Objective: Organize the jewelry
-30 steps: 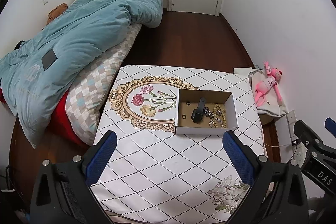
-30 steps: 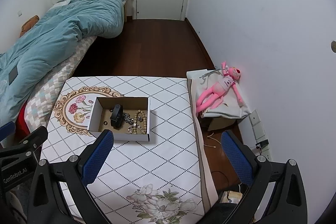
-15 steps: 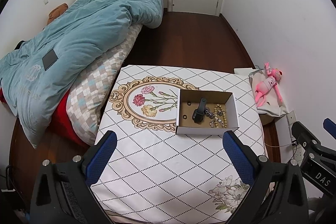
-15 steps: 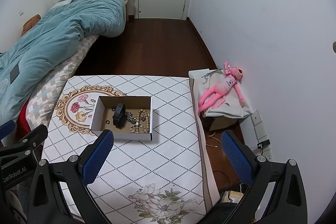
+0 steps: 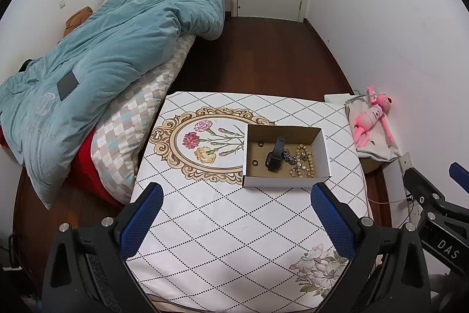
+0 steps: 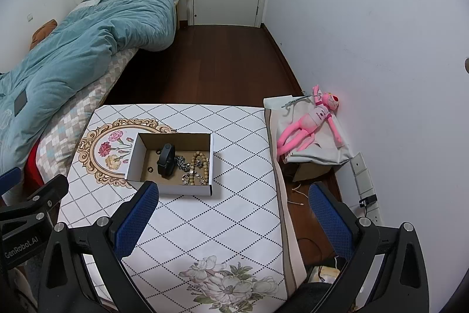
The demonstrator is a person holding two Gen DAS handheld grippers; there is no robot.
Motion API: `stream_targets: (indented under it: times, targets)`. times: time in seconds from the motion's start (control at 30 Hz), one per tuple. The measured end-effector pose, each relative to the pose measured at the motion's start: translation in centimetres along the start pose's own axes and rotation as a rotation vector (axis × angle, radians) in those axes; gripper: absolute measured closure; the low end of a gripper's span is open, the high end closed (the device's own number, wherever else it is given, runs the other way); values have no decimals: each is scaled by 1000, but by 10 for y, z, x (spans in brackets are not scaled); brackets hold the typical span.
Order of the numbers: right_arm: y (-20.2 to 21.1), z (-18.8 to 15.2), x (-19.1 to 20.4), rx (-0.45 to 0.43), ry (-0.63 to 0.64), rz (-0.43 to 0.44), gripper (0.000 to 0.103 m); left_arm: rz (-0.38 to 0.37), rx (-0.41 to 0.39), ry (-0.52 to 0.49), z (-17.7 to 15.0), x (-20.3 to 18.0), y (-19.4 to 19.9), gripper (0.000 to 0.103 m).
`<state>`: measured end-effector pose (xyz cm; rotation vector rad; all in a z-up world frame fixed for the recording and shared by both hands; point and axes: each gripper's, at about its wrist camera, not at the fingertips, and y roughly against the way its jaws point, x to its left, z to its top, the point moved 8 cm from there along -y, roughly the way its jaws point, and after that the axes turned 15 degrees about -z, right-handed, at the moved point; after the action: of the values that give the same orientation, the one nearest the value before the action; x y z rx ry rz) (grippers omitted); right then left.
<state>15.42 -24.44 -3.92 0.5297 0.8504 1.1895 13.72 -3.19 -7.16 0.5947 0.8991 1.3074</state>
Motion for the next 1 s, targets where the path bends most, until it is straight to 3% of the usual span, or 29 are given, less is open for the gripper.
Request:
stream_targets:
  times: [1.0]
  targets:
    - [2, 0, 8, -6, 35, 19, 0, 0, -2, -1, 0, -4, -1, 0]
